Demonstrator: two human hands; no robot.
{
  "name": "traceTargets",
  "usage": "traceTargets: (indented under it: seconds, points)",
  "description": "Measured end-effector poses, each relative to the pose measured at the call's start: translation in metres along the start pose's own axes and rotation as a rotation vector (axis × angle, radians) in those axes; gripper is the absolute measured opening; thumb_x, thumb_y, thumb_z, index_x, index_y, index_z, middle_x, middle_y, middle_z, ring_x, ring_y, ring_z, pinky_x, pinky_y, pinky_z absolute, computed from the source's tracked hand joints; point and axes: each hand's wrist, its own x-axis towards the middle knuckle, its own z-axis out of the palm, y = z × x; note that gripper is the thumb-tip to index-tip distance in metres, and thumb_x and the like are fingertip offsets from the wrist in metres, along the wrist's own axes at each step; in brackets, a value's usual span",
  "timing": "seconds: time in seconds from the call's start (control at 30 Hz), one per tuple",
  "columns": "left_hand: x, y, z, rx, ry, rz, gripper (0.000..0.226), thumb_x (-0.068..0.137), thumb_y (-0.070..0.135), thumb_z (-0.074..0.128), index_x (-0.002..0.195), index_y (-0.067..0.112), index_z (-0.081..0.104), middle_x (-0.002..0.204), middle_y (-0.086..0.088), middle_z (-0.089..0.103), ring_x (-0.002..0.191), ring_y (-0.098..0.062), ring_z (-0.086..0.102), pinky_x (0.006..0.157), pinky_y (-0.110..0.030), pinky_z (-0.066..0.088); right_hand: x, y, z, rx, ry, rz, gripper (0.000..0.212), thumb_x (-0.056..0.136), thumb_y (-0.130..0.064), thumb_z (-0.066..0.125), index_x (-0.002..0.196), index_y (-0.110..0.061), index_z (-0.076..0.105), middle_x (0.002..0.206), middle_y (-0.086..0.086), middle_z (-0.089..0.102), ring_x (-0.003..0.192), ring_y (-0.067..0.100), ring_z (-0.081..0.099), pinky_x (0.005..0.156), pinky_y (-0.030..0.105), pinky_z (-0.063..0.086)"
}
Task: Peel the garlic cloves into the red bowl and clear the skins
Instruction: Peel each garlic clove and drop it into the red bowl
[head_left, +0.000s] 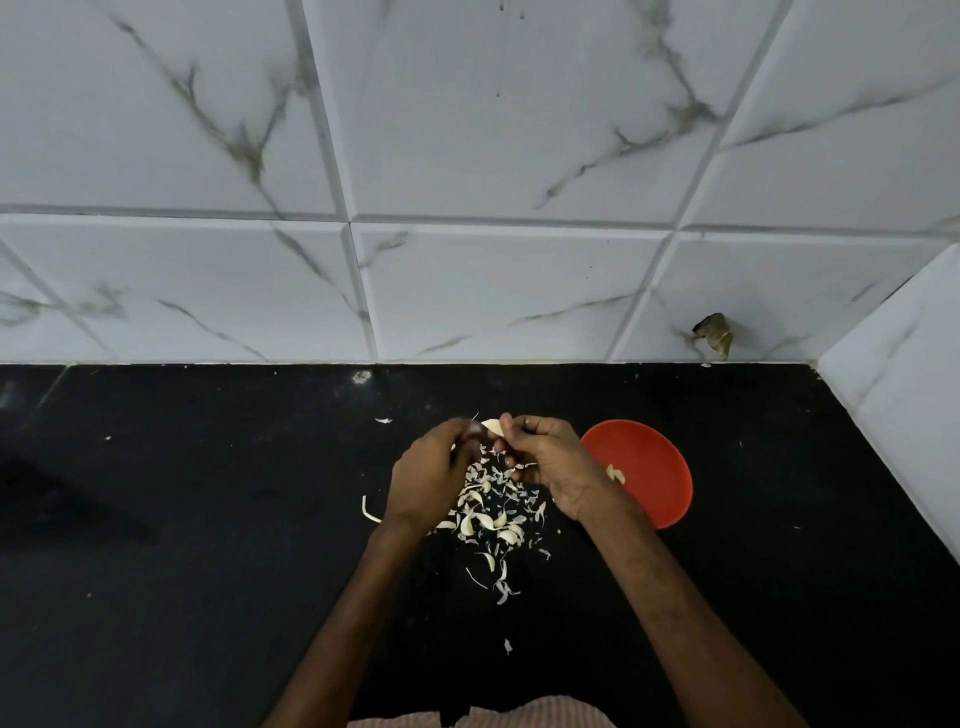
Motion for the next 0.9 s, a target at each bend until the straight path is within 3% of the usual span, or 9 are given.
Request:
traceTargets:
  seconds: [0.07, 0.1, 0.17, 0.23, 0.33, 0.5, 0.63, 0.8, 0.9]
  points:
    - [0.000, -0.002, 0.000, 0.028, -0.039, 0.019, 0.047, 0.093, 0.025, 0.069, 0.133, 0.039, 0.049, 0.099, 0.023, 0.064, 0.084, 0.002, 0.060, 0.073, -0.029, 0.048, 0.000, 0.000, 0.001, 0.010, 0.024, 0.004, 0.026, 0.097, -0.029, 0.065, 0.088, -0.008, 0.076, 0.071, 0.000, 0.068, 0.058, 0.006, 0.056, 0.051, 0.020, 0.049]
    - [-0.001, -0.001, 0.000, 0.052, -0.032, 0.029, 0.049, 0.091, 0.027, 0.071, 0.132, 0.041, 0.049, 0.096, 0.026, 0.061, 0.082, 0.006, 0.058, 0.070, -0.025, 0.045, 0.000, 0.000, 0.001, 0.019, 0.033, 0.005, 0.027, 0.097, -0.030, 0.065, 0.085, -0.009, 0.076, 0.070, 0.000, 0.067, 0.057, 0.006, 0.056, 0.051, 0.020, 0.049]
    - [0.000, 0.001, 0.002, 0.042, 0.015, 0.032, 0.034, 0.093, 0.035, 0.069, 0.125, 0.040, 0.058, 0.091, 0.029, 0.058, 0.083, 0.008, 0.059, 0.067, -0.020, 0.041, 0.000, 0.001, 0.002, 0.027, 0.048, 0.002, 0.029, 0.098, -0.031, 0.064, 0.083, -0.009, 0.076, 0.068, -0.001, 0.066, 0.056, 0.006, 0.056, 0.051, 0.020, 0.049]
    - [0.000, 0.003, 0.004, -0.116, 0.030, 0.030, 0.028, 0.095, 0.038, 0.067, 0.123, 0.034, 0.062, 0.098, 0.026, 0.064, 0.092, 0.002, 0.064, 0.073, -0.022, 0.047, 0.000, 0.003, 0.003, -0.005, 0.074, -0.015, 0.030, 0.098, -0.032, 0.064, 0.084, -0.008, 0.074, 0.066, -0.001, 0.065, 0.056, 0.006, 0.056, 0.052, 0.020, 0.050]
    - [-0.001, 0.008, 0.005, -0.396, 0.029, 0.066, 0.031, 0.093, 0.024, 0.071, 0.124, 0.026, 0.066, 0.107, 0.016, 0.072, 0.096, -0.007, 0.069, 0.084, -0.031, 0.056, 0.001, 0.007, 0.005, -0.164, 0.130, -0.081, 0.034, 0.099, -0.032, 0.063, 0.086, -0.001, 0.070, 0.063, -0.001, 0.062, 0.056, 0.010, 0.056, 0.052, 0.022, 0.049]
    - [-0.002, 0.007, 0.008, -0.555, 0.100, 0.010, 0.006, 0.092, 0.014, 0.071, 0.095, 0.014, 0.076, 0.083, 0.001, 0.076, 0.080, -0.016, 0.071, 0.074, -0.044, 0.058, -0.002, 0.011, 0.010, -0.483, 0.173, -0.222, 0.033, 0.100, -0.035, 0.060, 0.078, -0.012, 0.068, 0.065, 0.002, 0.063, 0.056, 0.012, 0.057, 0.051, 0.026, 0.046]
    - [-0.006, 0.009, 0.008, -0.807, 0.075, -0.051, 0.011, 0.093, 0.012, 0.067, 0.088, 0.014, 0.076, 0.073, 0.002, 0.074, 0.061, -0.001, 0.061, 0.056, -0.015, 0.047, -0.002, 0.009, 0.011, -0.550, 0.224, -0.395, 0.031, 0.101, -0.027, 0.060, 0.075, -0.011, 0.067, 0.069, 0.005, 0.065, 0.063, 0.013, 0.058, 0.062, 0.034, 0.049]
    - [-0.008, 0.019, 0.011, -1.019, 0.104, -0.103, 0.014, 0.096, 0.008, 0.061, 0.094, 0.002, 0.074, 0.074, 0.000, 0.074, 0.056, 0.001, 0.061, 0.049, -0.010, 0.045, 0.000, 0.011, 0.016, -0.438, 0.291, -0.472, 0.025, 0.099, -0.022, 0.063, 0.076, -0.013, 0.067, 0.068, 0.000, 0.064, 0.063, 0.006, 0.057, 0.061, 0.028, 0.048]
    - [-0.007, 0.018, 0.010, -1.065, 0.132, -0.143, 0.018, 0.094, 0.017, 0.063, 0.093, 0.001, 0.073, 0.068, 0.005, 0.070, 0.053, 0.000, 0.057, 0.046, -0.012, 0.044, 0.000, 0.012, 0.015, -0.373, 0.292, -0.486, 0.020, 0.099, -0.022, 0.062, 0.083, -0.012, 0.069, 0.071, -0.001, 0.067, 0.066, 0.005, 0.060, 0.062, 0.022, 0.049]
